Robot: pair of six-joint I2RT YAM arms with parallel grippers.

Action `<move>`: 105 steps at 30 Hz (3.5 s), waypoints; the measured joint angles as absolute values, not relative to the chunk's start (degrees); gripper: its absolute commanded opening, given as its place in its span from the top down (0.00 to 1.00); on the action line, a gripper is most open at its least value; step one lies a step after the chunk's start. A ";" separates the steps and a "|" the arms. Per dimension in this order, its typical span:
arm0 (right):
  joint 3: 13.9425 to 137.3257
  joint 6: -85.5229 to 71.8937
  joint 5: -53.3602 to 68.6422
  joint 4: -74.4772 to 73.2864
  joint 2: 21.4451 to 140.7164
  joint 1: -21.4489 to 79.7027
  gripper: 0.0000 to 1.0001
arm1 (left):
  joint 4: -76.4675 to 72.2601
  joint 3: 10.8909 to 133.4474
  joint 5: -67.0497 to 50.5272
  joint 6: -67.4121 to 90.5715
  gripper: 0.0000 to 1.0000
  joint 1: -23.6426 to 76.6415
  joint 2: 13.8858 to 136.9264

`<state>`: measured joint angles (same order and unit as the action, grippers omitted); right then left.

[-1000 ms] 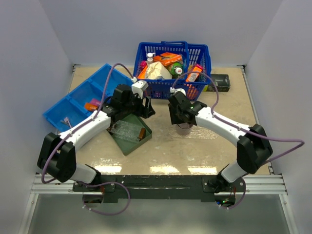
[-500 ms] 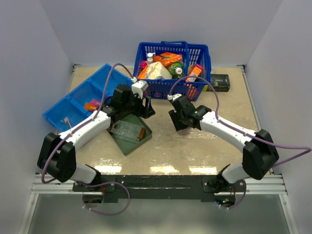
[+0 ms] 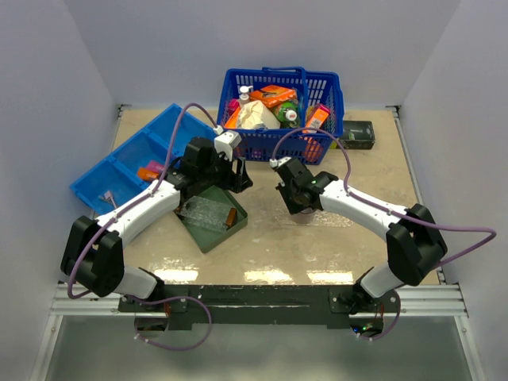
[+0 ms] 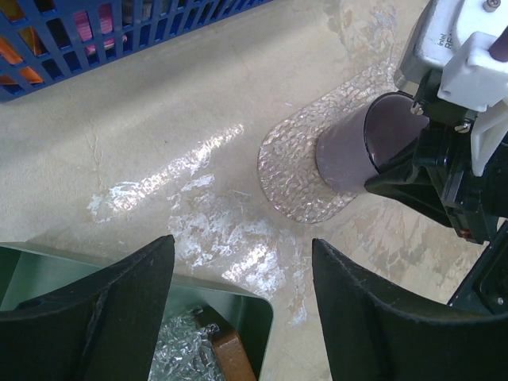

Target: Prepare toiletry sets of a toothbrush and toothpaste on the tray

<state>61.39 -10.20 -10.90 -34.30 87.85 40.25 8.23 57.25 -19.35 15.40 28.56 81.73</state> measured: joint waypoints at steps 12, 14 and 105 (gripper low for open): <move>61.39 -16.99 -14.90 -35.35 87.48 35.59 1.00 | 8.23 57.25 -19.42 15.40 0.26 28.56 81.73; 61.14 -17.78 -15.59 -35.46 86.94 33.58 1.00 | 8.23 57.25 -19.42 15.40 0.26 28.56 81.73; 54.68 -15.75 -15.62 -34.76 80.36 17.56 0.34 | 7.81 56.34 -19.55 15.14 0.14 28.51 79.61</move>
